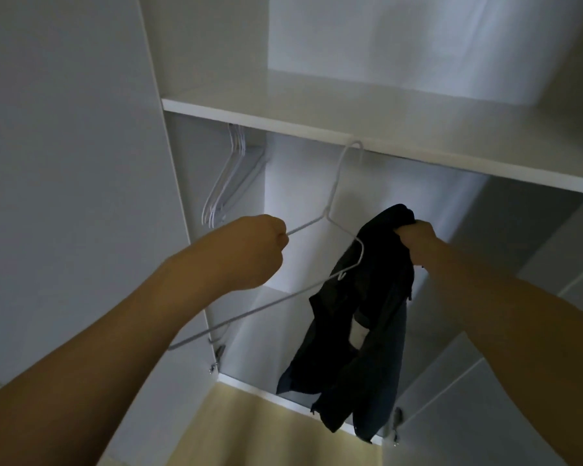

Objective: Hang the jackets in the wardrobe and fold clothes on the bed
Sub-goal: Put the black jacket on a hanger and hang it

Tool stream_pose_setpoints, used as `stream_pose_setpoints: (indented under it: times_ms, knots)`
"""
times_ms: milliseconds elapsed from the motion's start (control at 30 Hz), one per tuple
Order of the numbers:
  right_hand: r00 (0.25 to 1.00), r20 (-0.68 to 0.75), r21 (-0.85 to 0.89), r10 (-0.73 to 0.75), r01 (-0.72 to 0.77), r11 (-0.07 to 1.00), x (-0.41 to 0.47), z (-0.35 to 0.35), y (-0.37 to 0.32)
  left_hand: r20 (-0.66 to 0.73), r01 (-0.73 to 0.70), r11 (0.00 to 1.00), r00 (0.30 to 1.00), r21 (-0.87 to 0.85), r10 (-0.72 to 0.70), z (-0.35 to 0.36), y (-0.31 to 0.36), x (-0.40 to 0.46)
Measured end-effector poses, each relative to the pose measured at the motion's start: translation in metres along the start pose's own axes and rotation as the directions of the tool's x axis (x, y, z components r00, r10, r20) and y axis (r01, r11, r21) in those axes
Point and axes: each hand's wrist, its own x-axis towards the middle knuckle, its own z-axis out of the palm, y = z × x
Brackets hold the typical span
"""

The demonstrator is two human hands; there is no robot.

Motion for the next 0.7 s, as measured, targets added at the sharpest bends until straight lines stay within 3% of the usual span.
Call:
stream_pose_setpoints:
  times_ms: [67, 267, 400, 533, 600, 633, 700]
  knots:
    - [0.996, 0.083, 0.07, -0.014, 0.008, 0.997, -0.009, -0.007, 0.002, -0.011, -0.012, 0.999, 1.0, -0.053, 0.011, -0.004, 0.007, -0.008]
    - [0.989, 0.132, 0.26, -0.067, 0.03, 0.965, -0.041, -0.034, -0.003, -0.048, -0.106, 0.988, 0.994, -0.113, 0.101, -0.002, 0.035, -0.014]
    - [0.972, 0.191, 0.376, -0.137, 0.056, 0.925, -0.066, -0.044, -0.016, -0.058, -0.136, 0.966, 0.99, -0.222, 0.126, 0.039, 0.053, 0.007]
    - [0.944, 0.269, 0.45, -0.193, 0.054, 0.892, -0.09, -0.046, -0.019, -0.114, -0.102, 0.927, 0.991, -0.36, 0.065, 0.09, 0.06, 0.029]
    - [0.932, 0.188, 0.332, -0.31, 0.237, 0.913, -0.099, -0.05, -0.016, -0.183, -0.149, 0.882, 0.98, -0.446, 0.072, 0.095, 0.052, 0.031]
    - [0.896, 0.139, 0.196, -0.421, 0.392, 0.899, -0.103, -0.054, -0.016, -0.228, -0.193, 0.861, 0.969, -0.47, 0.093, 0.093, 0.047, 0.032]
    - [0.769, 0.135, -0.054, -0.625, 0.635, 0.77, -0.105, -0.059, -0.02, -0.298, -0.278, 0.831, 0.944, -0.481, 0.143, 0.083, 0.038, 0.032]
